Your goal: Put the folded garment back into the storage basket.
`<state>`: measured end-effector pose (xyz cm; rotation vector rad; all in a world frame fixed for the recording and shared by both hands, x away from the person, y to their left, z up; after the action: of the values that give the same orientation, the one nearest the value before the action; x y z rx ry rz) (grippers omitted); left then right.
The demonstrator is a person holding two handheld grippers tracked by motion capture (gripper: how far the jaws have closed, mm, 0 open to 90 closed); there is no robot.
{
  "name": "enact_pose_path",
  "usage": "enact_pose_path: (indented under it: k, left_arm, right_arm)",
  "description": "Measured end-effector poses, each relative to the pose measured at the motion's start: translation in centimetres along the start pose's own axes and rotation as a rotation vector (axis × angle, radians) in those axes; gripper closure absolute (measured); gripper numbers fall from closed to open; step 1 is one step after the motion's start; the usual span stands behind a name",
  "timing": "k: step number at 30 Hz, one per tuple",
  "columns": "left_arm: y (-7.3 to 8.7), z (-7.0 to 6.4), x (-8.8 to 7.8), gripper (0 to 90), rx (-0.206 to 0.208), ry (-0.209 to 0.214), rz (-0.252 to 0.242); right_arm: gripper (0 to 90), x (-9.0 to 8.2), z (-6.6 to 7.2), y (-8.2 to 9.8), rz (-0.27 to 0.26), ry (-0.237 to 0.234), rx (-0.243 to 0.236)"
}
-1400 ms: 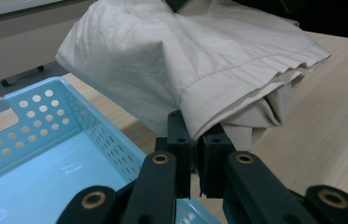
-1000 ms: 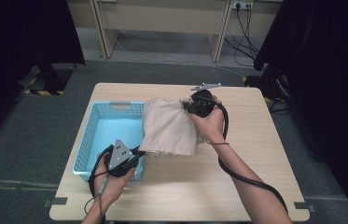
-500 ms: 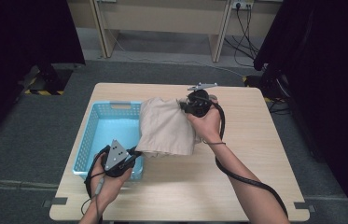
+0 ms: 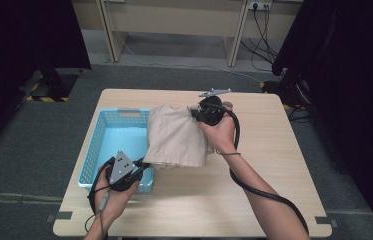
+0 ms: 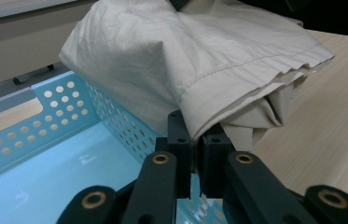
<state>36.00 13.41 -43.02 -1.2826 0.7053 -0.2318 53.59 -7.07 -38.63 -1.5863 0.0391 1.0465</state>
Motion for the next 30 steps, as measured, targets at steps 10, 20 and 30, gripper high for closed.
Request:
enact_pose_path:
  k: [10,20,30]
  left_arm:
    - [0.2,0.4,-0.7,85.1,-0.005,-0.009,-0.002]
    - [0.5,0.9,-1.3,85.1,-0.009,-0.020,-0.001]
    - [0.5,1.4,-1.8,85.2,-0.011,-0.029,-0.004]
  right_arm:
    - [85.1,0.1,0.7,-0.3,-0.003,-0.009,-0.010]
    - [85.0,0.6,1.4,-0.4,0.003,-0.023,-0.016]
    - [85.0,0.7,2.1,-0.8,0.004,-0.023,-0.026]
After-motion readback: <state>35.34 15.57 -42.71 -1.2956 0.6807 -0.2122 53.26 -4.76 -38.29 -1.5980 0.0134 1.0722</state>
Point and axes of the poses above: each handheld gripper's, and its own axes: x roughly forward along the jaws, y roughly out of its underside, z roughly to its left, the point moved 6 cm from there along x, roughly forward along the jaws, and after that the axes turned 1 degree about -y, right-handed, at the moved point
